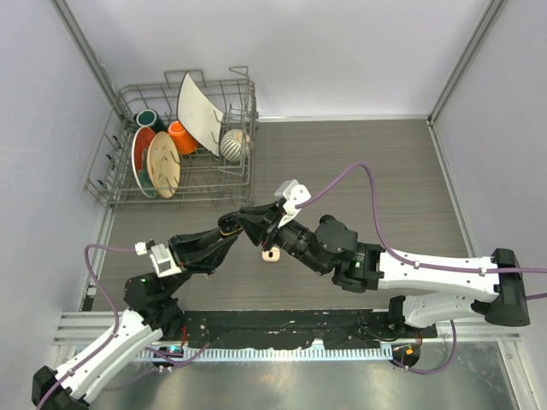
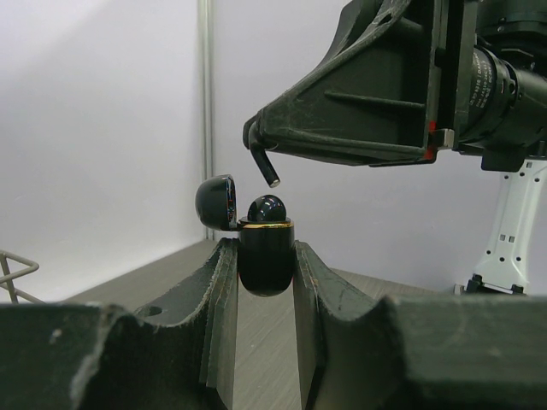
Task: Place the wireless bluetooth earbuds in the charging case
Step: Place the earbud in the charging case.
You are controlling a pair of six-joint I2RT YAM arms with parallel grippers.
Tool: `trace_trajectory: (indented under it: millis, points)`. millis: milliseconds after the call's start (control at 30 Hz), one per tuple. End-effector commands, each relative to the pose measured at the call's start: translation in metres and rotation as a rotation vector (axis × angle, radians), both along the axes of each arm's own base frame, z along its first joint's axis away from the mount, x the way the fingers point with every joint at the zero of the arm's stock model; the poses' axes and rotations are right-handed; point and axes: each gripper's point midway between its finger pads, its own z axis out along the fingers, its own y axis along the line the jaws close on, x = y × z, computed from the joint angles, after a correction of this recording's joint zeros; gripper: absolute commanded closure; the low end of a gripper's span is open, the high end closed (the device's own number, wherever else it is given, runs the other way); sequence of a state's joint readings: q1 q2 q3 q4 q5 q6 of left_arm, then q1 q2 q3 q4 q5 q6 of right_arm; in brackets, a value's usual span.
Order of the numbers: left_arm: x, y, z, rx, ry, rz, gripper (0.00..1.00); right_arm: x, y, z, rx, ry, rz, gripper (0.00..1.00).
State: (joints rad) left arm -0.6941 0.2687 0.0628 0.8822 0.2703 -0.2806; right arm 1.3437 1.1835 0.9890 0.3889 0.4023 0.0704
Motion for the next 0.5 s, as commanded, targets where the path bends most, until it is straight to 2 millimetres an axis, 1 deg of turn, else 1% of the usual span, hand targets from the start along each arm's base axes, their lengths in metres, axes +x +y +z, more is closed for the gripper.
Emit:
trace_trajectory:
  millis: [0,467]
  points:
    - [-0.009,0.009,0.031,-0.068,-0.073,0.006,1.0,-0.004,0.002,0.018,0.073,-0.006,0.014,0.99]
    - [-0.012,0.011,0.036,-0.082,-0.086,0.002,1.0,0.002,0.004,-0.003,0.003,-0.008,-0.026,0.99]
